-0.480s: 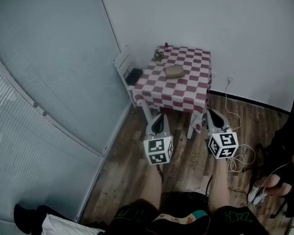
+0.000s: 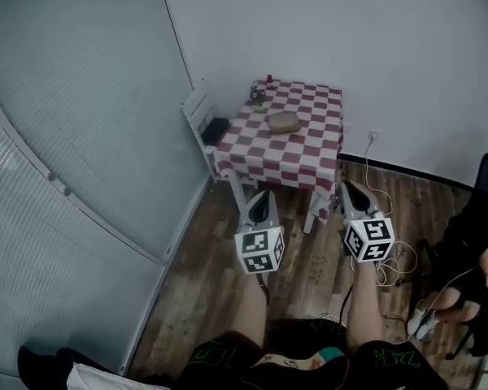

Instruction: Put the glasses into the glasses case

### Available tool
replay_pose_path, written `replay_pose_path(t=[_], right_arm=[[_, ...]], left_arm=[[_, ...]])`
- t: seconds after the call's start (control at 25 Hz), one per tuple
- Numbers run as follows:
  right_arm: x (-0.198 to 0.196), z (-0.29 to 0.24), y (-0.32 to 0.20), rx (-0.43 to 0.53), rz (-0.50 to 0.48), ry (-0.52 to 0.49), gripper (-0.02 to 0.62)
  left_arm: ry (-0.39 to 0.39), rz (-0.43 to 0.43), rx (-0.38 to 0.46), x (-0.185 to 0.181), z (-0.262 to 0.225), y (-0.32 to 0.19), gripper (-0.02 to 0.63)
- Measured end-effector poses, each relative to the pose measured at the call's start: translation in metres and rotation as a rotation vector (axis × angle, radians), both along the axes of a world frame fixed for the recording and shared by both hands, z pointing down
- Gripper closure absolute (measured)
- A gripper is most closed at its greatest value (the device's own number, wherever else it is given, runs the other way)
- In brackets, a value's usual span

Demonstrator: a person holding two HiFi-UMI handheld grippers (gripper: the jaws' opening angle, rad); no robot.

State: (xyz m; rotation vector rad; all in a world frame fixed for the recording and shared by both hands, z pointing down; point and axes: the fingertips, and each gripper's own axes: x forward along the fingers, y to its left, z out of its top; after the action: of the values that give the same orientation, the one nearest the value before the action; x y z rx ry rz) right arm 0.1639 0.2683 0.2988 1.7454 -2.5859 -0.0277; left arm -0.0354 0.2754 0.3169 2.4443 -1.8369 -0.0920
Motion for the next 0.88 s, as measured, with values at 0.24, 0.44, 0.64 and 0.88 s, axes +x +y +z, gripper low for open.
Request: replay_pose_path(t=[0.24, 0.44, 0.64, 0.88], right_arm=[[-0.004, -0.006, 0.000, 0.003, -0.003, 0.033, 0.575], [-0.007, -0.006, 0.002, 0.001, -0.009, 0.078, 0.575], [-0.003, -0.002, 0.006, -0.008, -0.001, 0.107, 0.575], [0.015, 0.007, 0.009, -0.003, 0.018, 0.075, 0.575]], left_arm=[[0.017, -0.012, 0.012, -0.007, -0.001, 0.000, 0.598], [0.000, -0.015, 0.031, -0.008, -0.001, 0.001, 0.598], [0.034, -0.008, 0.015, -0.005, 0.009, 0.003, 0.598], [0.031, 0.008, -0.011, 0.006, 0.025, -0.001, 0.598]])
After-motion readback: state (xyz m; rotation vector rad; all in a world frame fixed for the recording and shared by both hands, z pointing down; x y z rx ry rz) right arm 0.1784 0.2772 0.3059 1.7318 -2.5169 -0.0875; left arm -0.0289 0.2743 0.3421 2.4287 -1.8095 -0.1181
